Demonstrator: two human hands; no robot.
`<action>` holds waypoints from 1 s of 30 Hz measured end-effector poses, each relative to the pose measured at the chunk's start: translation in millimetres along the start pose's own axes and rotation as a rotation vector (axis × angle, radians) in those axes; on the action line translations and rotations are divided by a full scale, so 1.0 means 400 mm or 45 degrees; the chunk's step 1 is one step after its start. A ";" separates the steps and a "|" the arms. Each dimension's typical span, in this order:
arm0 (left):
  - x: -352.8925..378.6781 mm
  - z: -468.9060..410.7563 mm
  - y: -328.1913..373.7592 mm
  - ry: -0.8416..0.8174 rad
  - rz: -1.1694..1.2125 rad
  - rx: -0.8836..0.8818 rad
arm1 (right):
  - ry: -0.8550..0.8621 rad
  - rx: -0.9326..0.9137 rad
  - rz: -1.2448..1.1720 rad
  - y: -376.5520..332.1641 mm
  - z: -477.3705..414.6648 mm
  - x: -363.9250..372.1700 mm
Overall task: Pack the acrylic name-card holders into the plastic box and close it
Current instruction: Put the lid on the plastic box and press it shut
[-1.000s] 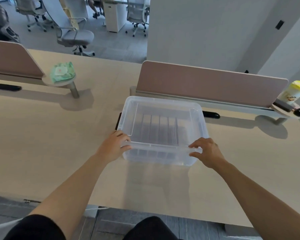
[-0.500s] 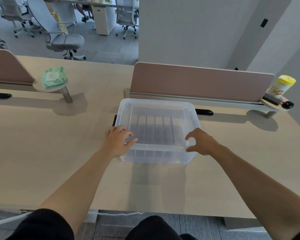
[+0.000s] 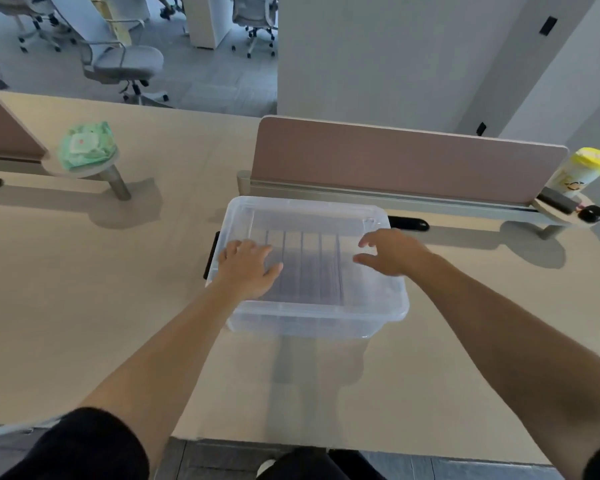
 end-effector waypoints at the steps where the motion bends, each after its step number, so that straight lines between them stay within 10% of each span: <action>1: -0.004 -0.019 0.017 0.012 0.004 0.034 | 0.027 -0.042 -0.020 -0.016 -0.027 -0.001; 25: 0.103 -0.222 0.091 0.019 -0.118 0.102 | 0.061 -0.210 0.089 -0.042 -0.216 0.186; 30: 0.007 -0.219 0.007 0.303 0.119 0.020 | 0.084 -0.072 -0.018 0.046 -0.224 0.079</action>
Point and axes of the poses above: each hand's wrist, its own z-axis away from the middle knuckle, its own x-axis out of the palm, y = z × x, the point moved 4 cm from there along -z, towards the middle knuckle, and after that the axes turned 3 degrees about x, right-handed, at the moved point
